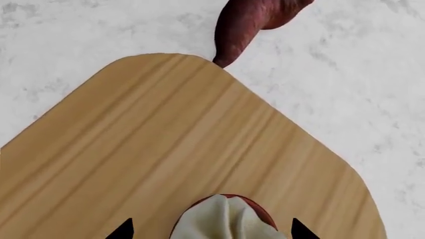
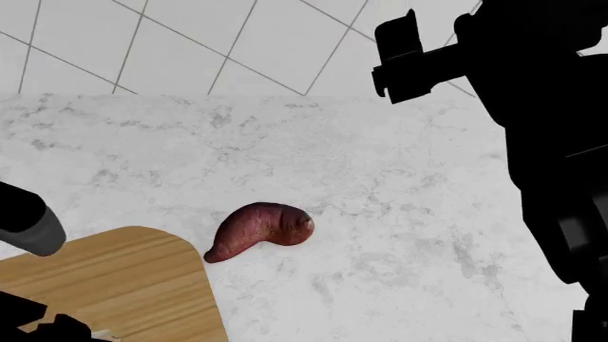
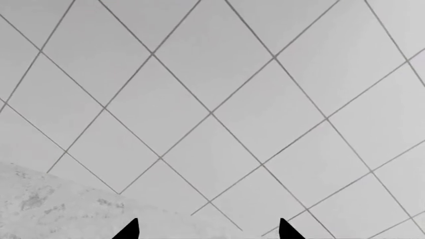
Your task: Clear the non-vegetable object off the cutting board and place the vegetables onto it.
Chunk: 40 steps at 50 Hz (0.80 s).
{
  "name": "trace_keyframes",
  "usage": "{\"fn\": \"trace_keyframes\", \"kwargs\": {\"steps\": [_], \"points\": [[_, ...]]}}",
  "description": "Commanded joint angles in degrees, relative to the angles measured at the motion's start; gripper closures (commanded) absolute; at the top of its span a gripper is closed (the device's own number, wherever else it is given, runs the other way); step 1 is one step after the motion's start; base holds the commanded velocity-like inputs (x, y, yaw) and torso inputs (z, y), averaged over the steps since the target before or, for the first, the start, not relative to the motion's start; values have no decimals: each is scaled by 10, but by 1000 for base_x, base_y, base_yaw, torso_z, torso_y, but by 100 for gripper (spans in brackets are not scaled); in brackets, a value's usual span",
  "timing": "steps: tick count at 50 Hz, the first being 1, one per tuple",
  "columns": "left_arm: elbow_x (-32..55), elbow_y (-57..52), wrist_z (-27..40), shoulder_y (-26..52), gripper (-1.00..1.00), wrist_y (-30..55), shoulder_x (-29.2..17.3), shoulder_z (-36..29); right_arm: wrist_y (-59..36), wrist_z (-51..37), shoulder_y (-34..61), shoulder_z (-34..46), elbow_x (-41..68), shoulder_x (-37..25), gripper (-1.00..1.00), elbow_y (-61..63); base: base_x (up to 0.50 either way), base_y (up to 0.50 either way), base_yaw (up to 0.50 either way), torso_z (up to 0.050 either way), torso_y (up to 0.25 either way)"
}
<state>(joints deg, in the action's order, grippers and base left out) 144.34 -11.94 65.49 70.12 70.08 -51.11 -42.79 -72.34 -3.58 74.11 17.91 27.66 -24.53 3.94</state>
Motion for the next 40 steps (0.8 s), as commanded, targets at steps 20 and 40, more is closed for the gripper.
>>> {"fn": "trace_keyframes", "kwargs": {"steps": [20, 40], "points": [[-56, -47, -35, -67, -100, 19, 1, 12, -11, 5, -15, -39, -23, 24, -100, 32, 0, 0, 0, 0, 0], [-7, -56, 9, 31, 100, 7, -6, -1, -18, -1, -14, -47, -15, 21, -100, 44, 0, 0, 0, 0, 0]]}}
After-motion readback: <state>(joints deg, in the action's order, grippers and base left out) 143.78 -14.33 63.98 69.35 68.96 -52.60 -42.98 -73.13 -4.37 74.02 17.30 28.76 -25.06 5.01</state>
